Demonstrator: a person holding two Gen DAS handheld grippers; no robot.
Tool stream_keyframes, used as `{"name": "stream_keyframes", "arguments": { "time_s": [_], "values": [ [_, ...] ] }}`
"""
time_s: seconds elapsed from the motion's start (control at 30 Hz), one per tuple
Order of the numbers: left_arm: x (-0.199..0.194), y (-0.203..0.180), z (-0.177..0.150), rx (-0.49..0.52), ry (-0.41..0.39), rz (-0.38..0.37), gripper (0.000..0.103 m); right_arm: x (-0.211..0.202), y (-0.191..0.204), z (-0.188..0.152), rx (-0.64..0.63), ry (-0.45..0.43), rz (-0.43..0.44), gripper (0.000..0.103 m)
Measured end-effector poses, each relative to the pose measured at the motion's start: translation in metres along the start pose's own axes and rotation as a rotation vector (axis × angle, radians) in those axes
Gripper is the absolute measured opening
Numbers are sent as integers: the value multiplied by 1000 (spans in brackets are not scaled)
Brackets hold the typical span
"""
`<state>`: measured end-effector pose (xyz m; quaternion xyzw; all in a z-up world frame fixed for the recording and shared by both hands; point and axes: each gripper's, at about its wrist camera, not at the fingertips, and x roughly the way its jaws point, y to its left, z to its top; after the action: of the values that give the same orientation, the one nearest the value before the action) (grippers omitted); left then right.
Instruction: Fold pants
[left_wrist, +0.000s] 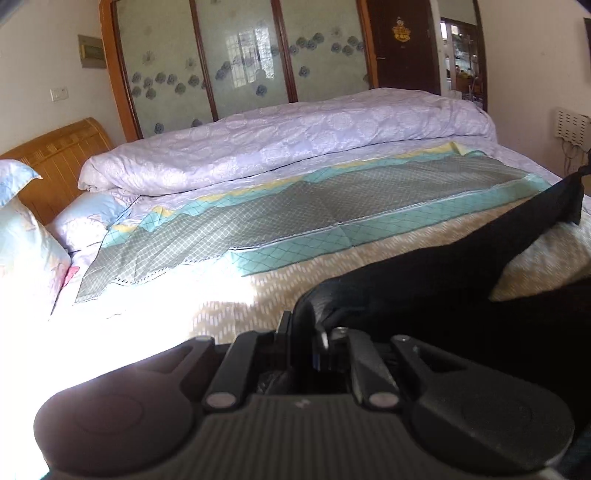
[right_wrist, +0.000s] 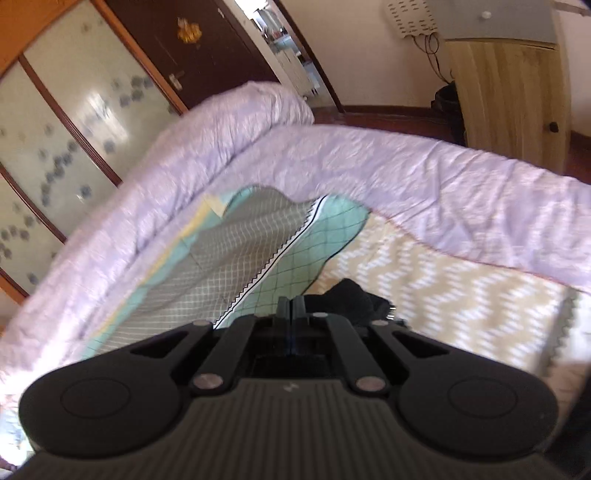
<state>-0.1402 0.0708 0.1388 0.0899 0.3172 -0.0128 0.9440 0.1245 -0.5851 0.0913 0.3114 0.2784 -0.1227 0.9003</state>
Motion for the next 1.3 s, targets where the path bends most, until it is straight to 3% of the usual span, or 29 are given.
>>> {"name": "stream_keyframes", "arguments": {
  "time_s": [0.2,0.33,0.4,0.43,0.5,0.57,0.6,0.67,0.77,0.83,0.87,0.9,0.97,1.07,1.13,1.23,1.27,1.3],
  "values": [
    [-43,-27,-60,-31,77,-79,8,-109,-107,-39,101,-28,25,3],
    [-49,-51,-112,-15,181,-117,9,-147,-186,-85,220,-17,-56,3],
    [-42,-59,-132,5,230,-101,13,-151,-209,-109,258,7,-101,4],
    [-38,-62,-142,12,258,-82,14,-151,-213,-118,246,9,-154,10],
    [-38,-62,-153,-3,287,-78,18,-156,-220,-130,255,-5,-213,19],
    [-52,-56,-152,-39,268,-97,26,-163,-223,-136,305,-36,-185,35],
    [-62,-55,-150,-49,248,-116,38,-168,-220,-136,310,-54,-179,35],
    [-83,-47,-144,-62,184,-151,51,-177,-209,-133,255,-74,-156,35],
    [-109,-17,-131,-156,85,-194,60,-189,-196,-128,149,-104,-106,37],
    [-114,8,-122,-245,49,-151,72,-193,-188,-126,103,-120,-85,42],
    [-112,19,-118,-282,44,-118,85,-191,-181,-124,82,-127,-80,45],
    [-106,29,-113,-318,45,-76,88,-187,-176,-122,64,-131,-77,47],
    [-84,49,-104,-383,71,-25,88,-182,-171,-120,33,-133,-78,51],
    [-37,64,-94,-464,146,-72,90,-163,-164,-118,23,-119,-104,55],
    [0,63,-93,-482,203,-100,95,-146,-163,-118,25,-96,-136,56],
    [43,41,-100,-461,302,-83,95,-122,-163,-118,19,-55,-179,56],
    [51,27,-105,-444,320,-81,87,-114,-164,-119,15,-36,-192,53],
    [58,14,-108,-411,338,-65,67,-107,-165,-120,8,-12,-204,44]
  ]
}}
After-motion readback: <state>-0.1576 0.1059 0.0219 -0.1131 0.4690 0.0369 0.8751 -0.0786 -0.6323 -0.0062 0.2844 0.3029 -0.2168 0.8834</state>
